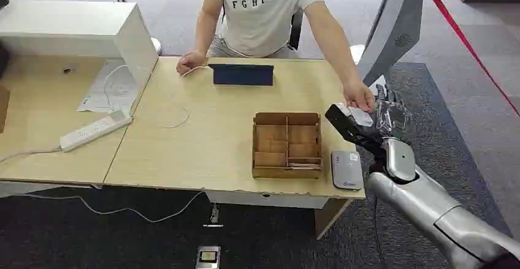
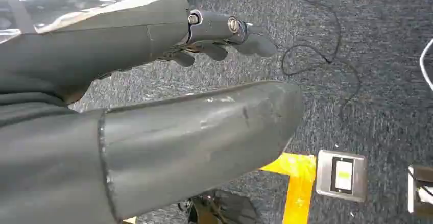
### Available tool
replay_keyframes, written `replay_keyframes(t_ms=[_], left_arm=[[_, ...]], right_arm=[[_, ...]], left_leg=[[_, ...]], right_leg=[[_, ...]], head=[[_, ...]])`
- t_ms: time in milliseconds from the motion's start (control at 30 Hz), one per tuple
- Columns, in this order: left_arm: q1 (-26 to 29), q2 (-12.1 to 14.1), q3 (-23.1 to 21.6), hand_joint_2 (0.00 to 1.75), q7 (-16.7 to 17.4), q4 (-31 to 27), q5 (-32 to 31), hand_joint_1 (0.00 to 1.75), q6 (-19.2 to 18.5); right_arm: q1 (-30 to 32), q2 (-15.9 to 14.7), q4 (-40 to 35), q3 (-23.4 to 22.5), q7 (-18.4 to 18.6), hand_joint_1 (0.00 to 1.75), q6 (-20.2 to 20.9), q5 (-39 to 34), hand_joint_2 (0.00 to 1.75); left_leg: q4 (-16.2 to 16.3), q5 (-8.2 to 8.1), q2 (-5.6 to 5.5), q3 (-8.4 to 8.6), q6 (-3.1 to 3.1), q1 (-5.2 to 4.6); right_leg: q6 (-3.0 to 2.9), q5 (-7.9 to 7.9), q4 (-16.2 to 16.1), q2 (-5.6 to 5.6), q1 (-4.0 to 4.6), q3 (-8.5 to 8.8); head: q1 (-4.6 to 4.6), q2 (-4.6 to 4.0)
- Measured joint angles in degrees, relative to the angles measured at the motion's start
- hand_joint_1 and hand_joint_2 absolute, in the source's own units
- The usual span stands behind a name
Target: Pass the card to the sensor for recognition and then transmit it.
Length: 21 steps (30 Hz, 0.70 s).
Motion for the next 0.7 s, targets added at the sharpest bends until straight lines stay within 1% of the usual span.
replay_keyframes(t_ms=[167,467,700], left_arm=[[0.0,0.0,0.06,0.0,0.22,0.0,-0.02,0.0,0.0],[0.04,0.0,0.61,0.0,0.24,0.0,-0.59,0.0,0.04],[0.03,0.0,1.22,0.0,0.31,0.0,-1.03,0.0,0.09]], right_arm=[[0.0,-0.44,-0.15,0.22,0.76,1.75,0.2,0.92,1.75],[0.45,-2.14,-2.21,0.81,3.63,1.75,2.06,3.52,1.75],[1.9,-3.28,-4.33,0.7,3.82,1.75,2.6,3.91,1.75]], left_leg=[[0.0,0.0,0.0,0.0,0.0,0.0],[0.0,0.0,0.0,0.0,0.0,0.0],[0.0,0.0,0.01,0.0,0.0,0.0]], right_leg=[[0.0,0.0,0.0,0.0,0.0,0.0],[0.0,0.0,-0.01,0.0,0.0,0.0],[0.0,0.0,-0.01,0.01,0.0,-0.01]], head=[[0.0,0.0],[0.02,0.0],[0.0,0.0]])
